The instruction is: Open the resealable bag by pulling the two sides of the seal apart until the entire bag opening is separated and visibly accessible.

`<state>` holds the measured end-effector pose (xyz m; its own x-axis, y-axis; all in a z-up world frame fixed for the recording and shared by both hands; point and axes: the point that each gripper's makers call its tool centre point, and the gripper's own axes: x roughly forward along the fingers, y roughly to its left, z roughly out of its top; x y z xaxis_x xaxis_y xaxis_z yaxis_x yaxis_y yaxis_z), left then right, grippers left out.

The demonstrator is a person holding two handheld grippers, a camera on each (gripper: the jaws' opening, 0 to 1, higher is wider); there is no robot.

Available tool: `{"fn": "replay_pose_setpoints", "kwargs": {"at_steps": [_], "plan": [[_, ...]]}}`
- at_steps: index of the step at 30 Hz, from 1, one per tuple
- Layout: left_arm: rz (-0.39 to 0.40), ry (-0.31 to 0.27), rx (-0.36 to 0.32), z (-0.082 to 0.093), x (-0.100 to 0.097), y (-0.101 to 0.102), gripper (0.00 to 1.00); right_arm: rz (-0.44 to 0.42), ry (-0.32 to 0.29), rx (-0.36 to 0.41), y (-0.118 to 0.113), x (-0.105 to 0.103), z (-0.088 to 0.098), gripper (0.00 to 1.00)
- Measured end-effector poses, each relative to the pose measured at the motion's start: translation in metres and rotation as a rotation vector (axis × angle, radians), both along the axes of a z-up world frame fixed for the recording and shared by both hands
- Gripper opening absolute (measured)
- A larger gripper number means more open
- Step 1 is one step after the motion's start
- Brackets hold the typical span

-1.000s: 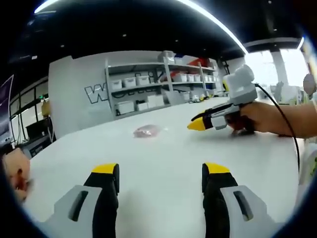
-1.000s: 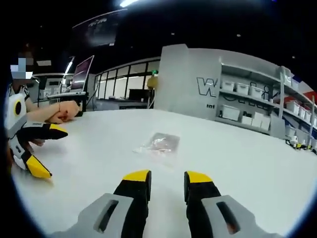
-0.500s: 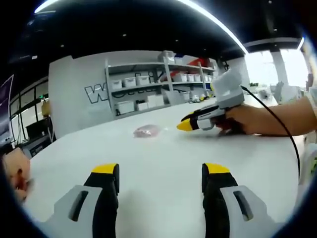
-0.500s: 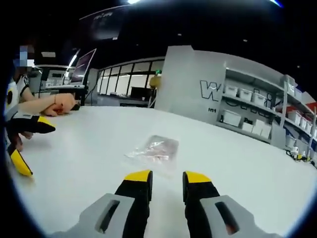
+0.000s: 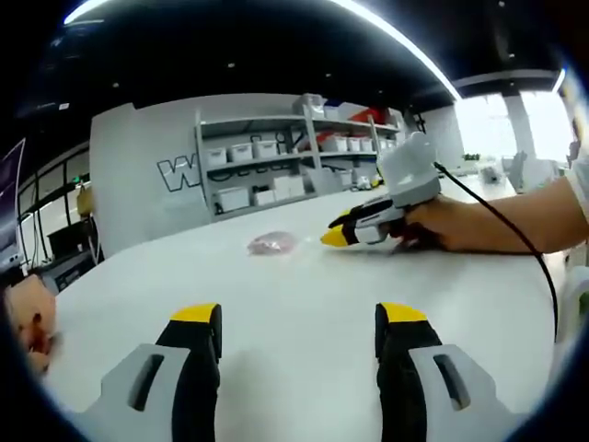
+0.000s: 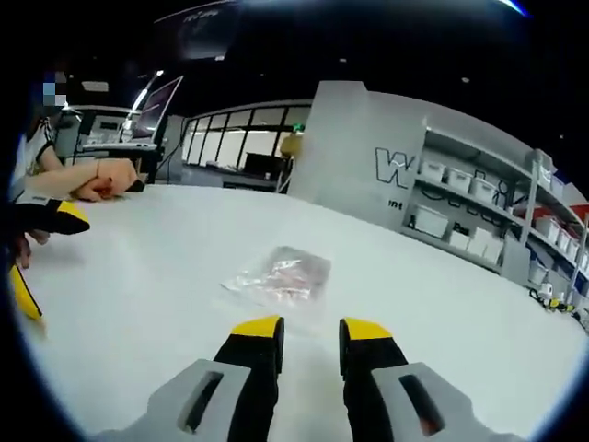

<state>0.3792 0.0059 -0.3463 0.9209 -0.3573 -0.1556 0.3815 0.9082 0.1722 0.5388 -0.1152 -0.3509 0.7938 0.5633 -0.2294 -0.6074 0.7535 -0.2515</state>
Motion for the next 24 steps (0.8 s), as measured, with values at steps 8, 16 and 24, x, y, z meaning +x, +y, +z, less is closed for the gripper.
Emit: {"fn": "replay_pose_setpoints", "kwargs": {"at_steps": [8, 16, 24], "plan": [[-0.001, 0.001, 0.0, 0.0, 0.001, 0.0, 0.67, 0.002, 0.0, -0.017, 0.002, 0.005, -0.002, 0.22], [0.0, 0.001, 0.0, 0.0, 0.001, 0.0, 0.67, -0.004, 0.0, -0.032, 0.003, 0.012, -0.003, 0.22], [0.001, 0.001, 0.001, 0.0, 0.001, 0.0, 0.67, -0.001, -0.003, -0.045, 0.007, 0.017, -0.004, 0.22]]}}
